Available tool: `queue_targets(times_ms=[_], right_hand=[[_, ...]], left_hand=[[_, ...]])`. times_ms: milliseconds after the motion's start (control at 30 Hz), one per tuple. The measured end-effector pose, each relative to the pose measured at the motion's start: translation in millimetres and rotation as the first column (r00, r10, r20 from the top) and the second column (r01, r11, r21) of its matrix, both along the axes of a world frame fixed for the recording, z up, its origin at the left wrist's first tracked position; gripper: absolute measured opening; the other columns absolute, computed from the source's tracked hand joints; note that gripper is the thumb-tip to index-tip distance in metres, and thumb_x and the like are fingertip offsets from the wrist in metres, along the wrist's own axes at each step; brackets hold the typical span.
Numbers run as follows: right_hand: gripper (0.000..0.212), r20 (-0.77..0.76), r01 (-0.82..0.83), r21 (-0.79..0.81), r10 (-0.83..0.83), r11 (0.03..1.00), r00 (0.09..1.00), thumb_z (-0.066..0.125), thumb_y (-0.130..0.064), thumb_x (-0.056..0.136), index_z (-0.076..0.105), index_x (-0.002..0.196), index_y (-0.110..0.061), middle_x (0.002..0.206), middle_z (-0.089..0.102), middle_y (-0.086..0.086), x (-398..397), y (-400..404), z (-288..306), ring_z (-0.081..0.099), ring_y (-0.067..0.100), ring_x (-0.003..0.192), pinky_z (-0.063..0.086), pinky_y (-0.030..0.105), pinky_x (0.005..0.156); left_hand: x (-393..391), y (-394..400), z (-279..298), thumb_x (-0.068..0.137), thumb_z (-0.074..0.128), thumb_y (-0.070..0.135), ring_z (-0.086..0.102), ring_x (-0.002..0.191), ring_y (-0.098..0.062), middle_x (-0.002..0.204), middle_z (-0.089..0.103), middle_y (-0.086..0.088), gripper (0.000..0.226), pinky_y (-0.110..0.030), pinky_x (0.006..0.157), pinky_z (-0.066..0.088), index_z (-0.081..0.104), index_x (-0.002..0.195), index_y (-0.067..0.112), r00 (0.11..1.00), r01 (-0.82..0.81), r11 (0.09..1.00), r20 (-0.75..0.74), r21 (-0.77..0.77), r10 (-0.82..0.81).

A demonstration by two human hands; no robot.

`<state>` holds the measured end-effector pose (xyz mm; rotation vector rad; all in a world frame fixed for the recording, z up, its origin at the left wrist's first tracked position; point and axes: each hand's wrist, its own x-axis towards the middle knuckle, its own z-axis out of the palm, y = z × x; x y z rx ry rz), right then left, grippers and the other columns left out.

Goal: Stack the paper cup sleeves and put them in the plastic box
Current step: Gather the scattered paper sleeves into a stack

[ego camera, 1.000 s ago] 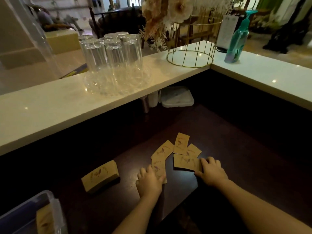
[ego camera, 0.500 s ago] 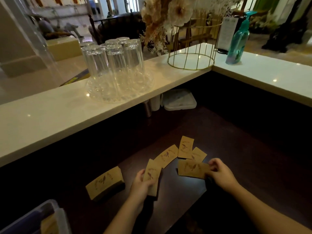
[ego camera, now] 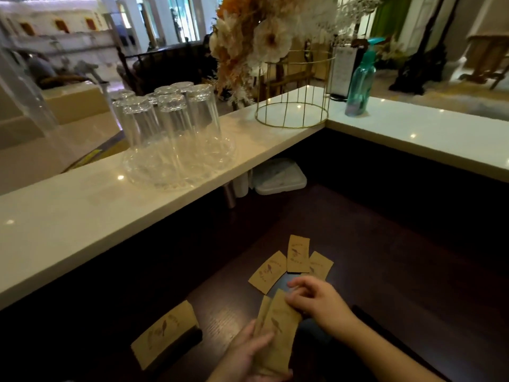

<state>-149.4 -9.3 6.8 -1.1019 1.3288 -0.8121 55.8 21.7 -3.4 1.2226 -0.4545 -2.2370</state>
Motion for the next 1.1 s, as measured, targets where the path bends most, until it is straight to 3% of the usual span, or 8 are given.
queue_targets(times_ms=[167,300,400,600,700,833,967,1100], right_hand=[[0.011,-0.273,0.145,-0.119,-0.173,0.982,0.946,0.07,-0.029,0.084,0.067,0.094,-0.026,0.083,0.067,-0.006,8.2,-34.2,-14.7,0.064,0.003,0.067,0.055,0.026,0.061],[0.072,-0.741,0.174,-0.104,-0.193,0.979,0.643,0.069,-0.05,0.077,0.045,0.137,-0.018,0.137,0.047,0.004,-32.2,-73.5,-31.0,0.046,0.023,0.119,0.047,0.042,0.096],[0.111,-0.798,0.115,0.14,0.044,0.984,0.601,0.073,-0.063,0.061,0.016,0.149,-0.026,0.155,0.025,-0.003,-50.4,-84.1,-42.8,0.026,0.034,0.132,0.035,0.051,0.102],[0.103,-0.853,0.085,0.165,0.099,0.983,0.513,0.073,-0.058,0.057,0.023,0.143,-0.031,0.142,0.035,0.005,-54.2,-80.6,-56.1,0.033,0.035,0.123,0.037,0.048,0.096],[0.072,-0.764,0.213,0.052,-0.098,0.976,0.637,0.071,-0.032,0.077,0.038,0.14,-0.018,0.132,0.048,0.015,-62.8,-74.2,-51.6,0.048,0.035,0.116,0.047,0.045,0.094],[0.038,-0.119,0.596,0.206,-0.585,0.776,0.802,0.066,0.0,0.082,0.06,0.12,-0.002,0.092,0.067,0.015,-68.3,-55.3,-27.7,0.067,0.027,0.082,0.055,0.038,0.072],[0.025,0.068,0.466,0.225,-0.491,0.856,0.869,0.066,0.003,0.082,0.063,0.105,-0.005,0.092,0.07,0.017,-44.3,-40.3,3.9,0.07,0.027,0.08,0.056,0.036,0.068],[0.023,-0.035,0.21,0.119,-0.207,0.971,0.978,0.068,-0.002,0.082,0.063,0.101,-0.013,0.099,0.066,0.015,-5.2,-34.1,14.5,0.068,0.025,0.087,0.06,0.033,0.072]], left_hand=[[4.6,-10.9,-1.3,0.089,0.049,-0.007,0.07,0.086,-0.046,0.089,0.076,-0.025,0.035,-0.063,0.075,0.055,0.063,0.107,0.019,0.996,-0.055,0.998,-0.066,-0.004,0.055],[6.9,-23.4,0.8,0.094,0.042,-0.004,0.071,0.091,-0.044,0.109,0.069,-0.026,0.037,-0.061,0.076,0.057,0.064,0.104,0.024,0.988,-0.135,0.991,-0.075,-0.007,0.134],[5.7,-31.3,-3.7,0.095,0.04,-0.003,0.07,0.093,-0.044,0.119,0.062,-0.028,0.036,-0.059,0.072,0.058,0.063,0.108,0.023,0.984,-0.165,0.986,-0.067,-0.003,0.165],[2.5,-45.4,-13.6,0.094,0.045,0.003,0.071,0.093,-0.042,0.12,0.061,-0.025,0.031,-0.056,0.07,0.058,0.063,0.106,0.025,0.973,-0.224,0.975,-0.057,0.002,0.223],[0.0,-48.4,-11.2,0.094,0.05,0.013,0.071,0.095,-0.041,0.121,0.062,-0.024,0.022,-0.055,0.072,0.058,0.062,0.108,0.025,0.972,-0.228,0.973,-0.045,0.022,0.229],[-4.1,-49.2,-12.8,0.094,0.051,0.034,0.071,0.098,-0.038,0.119,0.066,-0.023,0.032,-0.052,0.076,0.059,0.063,0.118,0.016,0.973,-0.229,0.973,-0.027,0.041,0.23],[-11.7,-47.4,-14.6,0.085,0.058,0.047,0.071,0.1,-0.034,0.111,0.073,-0.016,0.045,-0.051,0.081,0.059,0.067,0.117,0.018,0.986,-0.167,0.986,-0.001,0.024,0.167],[-23.3,-39.3,-16.5,0.086,0.064,0.031,0.072,0.097,-0.03,0.11,0.075,-0.012,0.033,-0.051,0.074,0.059,0.064,0.118,0.025,0.996,-0.082,0.997,-0.031,-0.007,0.082]])
